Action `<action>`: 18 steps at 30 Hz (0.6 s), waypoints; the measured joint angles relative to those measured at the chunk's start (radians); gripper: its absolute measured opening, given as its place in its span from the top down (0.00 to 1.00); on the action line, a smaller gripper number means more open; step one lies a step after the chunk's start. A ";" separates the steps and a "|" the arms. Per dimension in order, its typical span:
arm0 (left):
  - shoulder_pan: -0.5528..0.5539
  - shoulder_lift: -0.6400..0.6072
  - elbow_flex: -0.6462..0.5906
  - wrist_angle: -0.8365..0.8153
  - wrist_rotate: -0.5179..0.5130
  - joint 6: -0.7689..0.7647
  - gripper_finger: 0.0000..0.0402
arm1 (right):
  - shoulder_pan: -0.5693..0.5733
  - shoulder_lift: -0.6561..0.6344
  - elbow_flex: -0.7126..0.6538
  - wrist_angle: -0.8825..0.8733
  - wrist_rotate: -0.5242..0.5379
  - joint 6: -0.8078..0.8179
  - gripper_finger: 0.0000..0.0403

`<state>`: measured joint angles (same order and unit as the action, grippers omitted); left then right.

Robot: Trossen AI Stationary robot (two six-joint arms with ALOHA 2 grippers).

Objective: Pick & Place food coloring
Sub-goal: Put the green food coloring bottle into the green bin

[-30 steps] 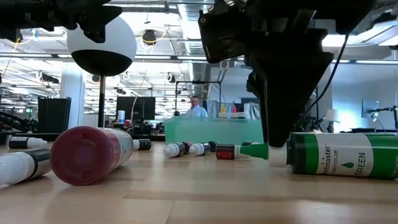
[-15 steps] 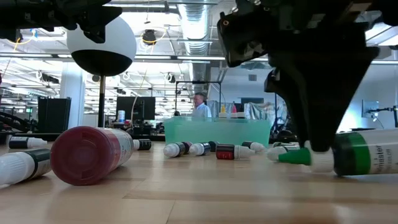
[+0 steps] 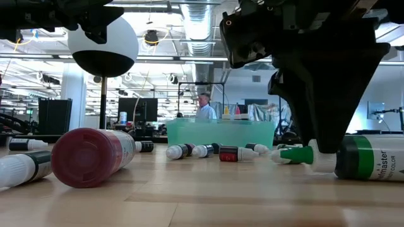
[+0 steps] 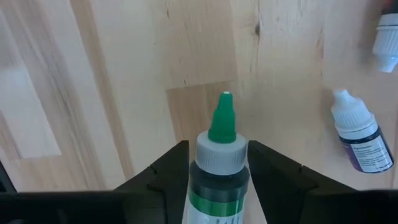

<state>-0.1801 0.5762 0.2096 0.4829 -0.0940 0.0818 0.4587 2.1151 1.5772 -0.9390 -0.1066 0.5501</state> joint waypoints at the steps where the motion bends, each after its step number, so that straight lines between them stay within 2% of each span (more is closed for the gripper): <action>1: 0.000 0.000 0.000 0.000 0.000 0.000 0.56 | 0.000 0.000 0.000 0.000 0.000 -0.001 0.60; 7: 0.000 0.000 0.000 0.000 0.000 0.000 0.56 | 0.000 0.000 0.000 0.000 -0.020 -0.013 0.57; 18: 0.000 0.000 0.000 0.000 0.000 0.000 0.56 | 0.000 0.000 0.000 0.006 -0.026 -0.026 0.63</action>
<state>-0.1801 0.5762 0.2096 0.4828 -0.0940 0.0818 0.4583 2.1151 1.5772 -0.9333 -0.1329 0.5240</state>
